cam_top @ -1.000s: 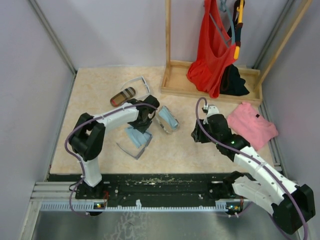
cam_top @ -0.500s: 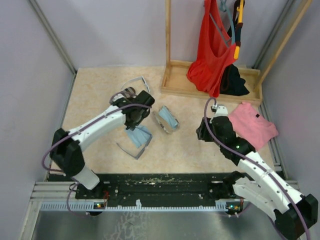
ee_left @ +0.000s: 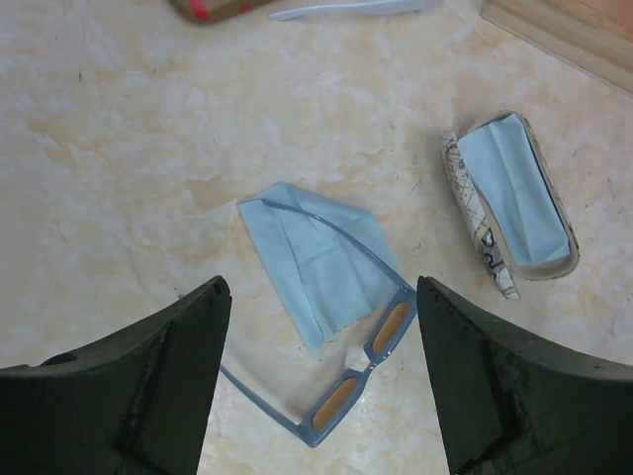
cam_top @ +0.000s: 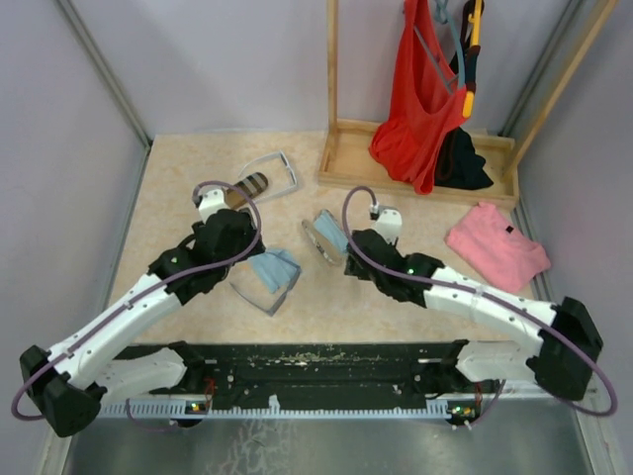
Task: Organize the sunglasses
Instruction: Pick up the sunglasses from the center of the board.
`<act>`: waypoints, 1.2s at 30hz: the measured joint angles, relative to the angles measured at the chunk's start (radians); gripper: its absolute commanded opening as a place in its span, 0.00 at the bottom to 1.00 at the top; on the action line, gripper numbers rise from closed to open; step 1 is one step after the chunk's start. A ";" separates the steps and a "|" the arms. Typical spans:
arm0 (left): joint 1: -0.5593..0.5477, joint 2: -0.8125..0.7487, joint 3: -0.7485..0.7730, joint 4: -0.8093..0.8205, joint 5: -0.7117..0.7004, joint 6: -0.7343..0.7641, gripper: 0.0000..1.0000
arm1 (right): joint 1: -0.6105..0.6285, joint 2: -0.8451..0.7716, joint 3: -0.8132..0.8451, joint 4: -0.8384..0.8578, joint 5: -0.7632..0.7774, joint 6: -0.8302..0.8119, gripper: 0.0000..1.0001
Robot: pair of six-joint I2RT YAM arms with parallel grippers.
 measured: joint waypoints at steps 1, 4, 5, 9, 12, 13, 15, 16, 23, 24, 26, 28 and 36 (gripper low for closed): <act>0.000 -0.028 -0.010 0.005 0.010 0.030 0.82 | 0.025 0.032 0.019 0.000 0.018 0.031 0.55; 0.000 -0.106 -0.018 0.013 0.034 0.103 0.82 | 0.095 0.146 0.087 0.020 0.043 0.121 0.54; 0.001 -0.130 -0.019 0.017 0.041 0.125 0.83 | 0.113 0.180 0.107 0.030 0.047 0.145 0.53; 0.001 -0.196 -0.035 0.026 0.052 0.193 0.83 | 0.189 0.355 0.212 0.057 0.049 0.247 0.50; 0.001 -0.224 -0.065 0.026 0.047 0.233 0.83 | 0.235 0.483 0.287 0.066 0.049 0.318 0.49; 0.001 -0.230 -0.078 0.023 0.044 0.243 0.83 | 0.249 0.526 0.315 0.064 0.049 0.343 0.48; 0.001 -0.240 -0.093 0.014 0.040 0.257 0.83 | 0.273 0.599 0.365 0.055 0.050 0.384 0.47; 0.001 -0.246 -0.097 0.007 0.040 0.258 0.83 | 0.283 0.633 0.391 0.050 0.050 0.406 0.47; 0.001 -0.321 -0.128 0.007 0.065 0.265 0.83 | 0.316 0.769 0.484 0.009 0.058 0.536 0.42; 0.001 -0.328 -0.129 0.007 0.070 0.265 0.83 | 0.316 0.777 0.490 0.000 0.061 0.550 0.41; 0.001 -0.336 -0.130 0.008 0.080 0.266 0.83 | 0.316 0.788 0.500 -0.019 0.069 0.572 0.39; 0.001 -0.339 -0.132 0.008 0.093 0.269 0.83 | 0.316 0.793 0.511 -0.042 0.072 0.589 0.37; 0.001 -0.344 -0.138 0.009 0.118 0.280 0.83 | 0.316 0.803 0.530 -0.079 0.073 0.625 0.33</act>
